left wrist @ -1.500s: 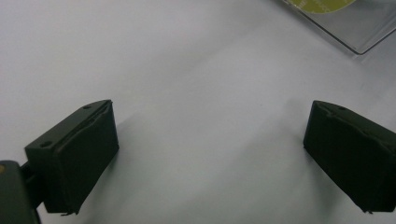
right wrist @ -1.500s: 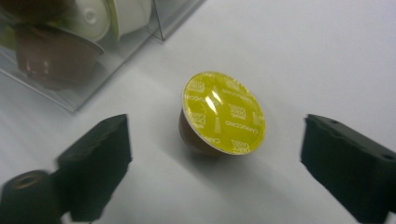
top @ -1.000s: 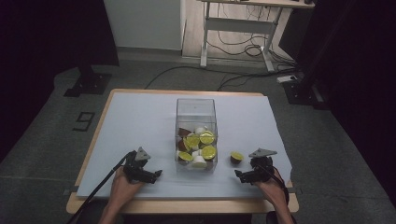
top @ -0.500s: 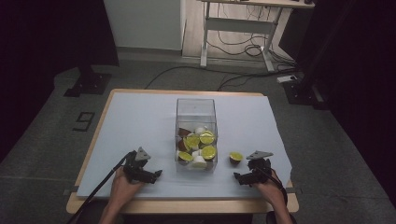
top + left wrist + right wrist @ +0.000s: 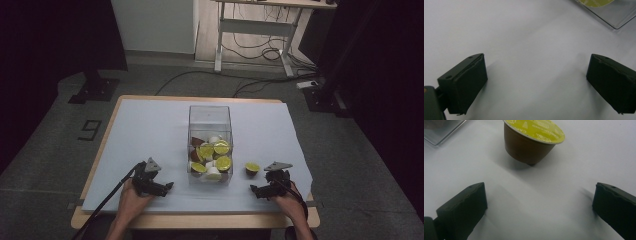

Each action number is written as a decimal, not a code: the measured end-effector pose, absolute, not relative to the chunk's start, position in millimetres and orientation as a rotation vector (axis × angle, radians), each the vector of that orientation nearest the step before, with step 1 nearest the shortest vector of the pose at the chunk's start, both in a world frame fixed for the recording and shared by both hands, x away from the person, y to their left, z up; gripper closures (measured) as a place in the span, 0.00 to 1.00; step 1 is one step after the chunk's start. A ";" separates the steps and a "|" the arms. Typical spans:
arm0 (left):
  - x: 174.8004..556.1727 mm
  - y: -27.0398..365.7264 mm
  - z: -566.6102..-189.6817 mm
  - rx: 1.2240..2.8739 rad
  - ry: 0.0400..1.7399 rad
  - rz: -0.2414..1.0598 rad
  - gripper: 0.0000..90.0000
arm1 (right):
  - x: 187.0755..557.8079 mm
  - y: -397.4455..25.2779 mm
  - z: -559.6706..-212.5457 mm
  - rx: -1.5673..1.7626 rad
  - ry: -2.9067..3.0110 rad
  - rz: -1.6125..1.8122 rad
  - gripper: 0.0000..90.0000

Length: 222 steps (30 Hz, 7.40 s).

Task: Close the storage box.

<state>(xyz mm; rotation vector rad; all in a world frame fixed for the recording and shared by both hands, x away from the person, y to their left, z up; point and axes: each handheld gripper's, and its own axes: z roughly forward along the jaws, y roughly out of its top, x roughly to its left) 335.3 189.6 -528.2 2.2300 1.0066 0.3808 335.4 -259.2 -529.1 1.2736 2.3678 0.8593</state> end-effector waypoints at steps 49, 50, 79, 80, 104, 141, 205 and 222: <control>314.8 158.0 -479.8 2.178 0.750 0.393 0.27 | 321.1 -235.3 -481.5 1.150 2.378 1.058 0.22; 315.1 156.6 -478.8 2.176 0.745 0.391 0.27 | 321.0 -233.7 -480.5 1.144 2.382 1.067 0.24; 323.6 134.5 -471.7 2.189 0.599 0.329 0.59 | 324.5 -194.1 -461.1 1.008 2.485 1.183 0.57; 324.0 133.9 -471.9 2.189 0.599 0.328 0.59 | 324.7 -193.8 -461.3 1.006 2.490 1.181 0.59; 332.3 130.2 -471.2 2.175 0.608 0.317 0.61 | 331.6 -190.7 -459.2 1.005 2.477 1.156 0.69; 349.6 131.2 -472.2 2.154 0.690 0.333 0.70 | 335.3 -182.5 -455.0 1.016 2.458 1.155 0.76; 342.6 162.0 -508.8 2.168 0.811 0.276 0.18 | 367.7 -136.9 -454.2 1.009 2.429 1.174 0.91; 336.9 166.7 -522.1 2.234 0.842 0.279 0.07 | 379.2 -134.7 -454.3 1.016 2.408 1.156 0.91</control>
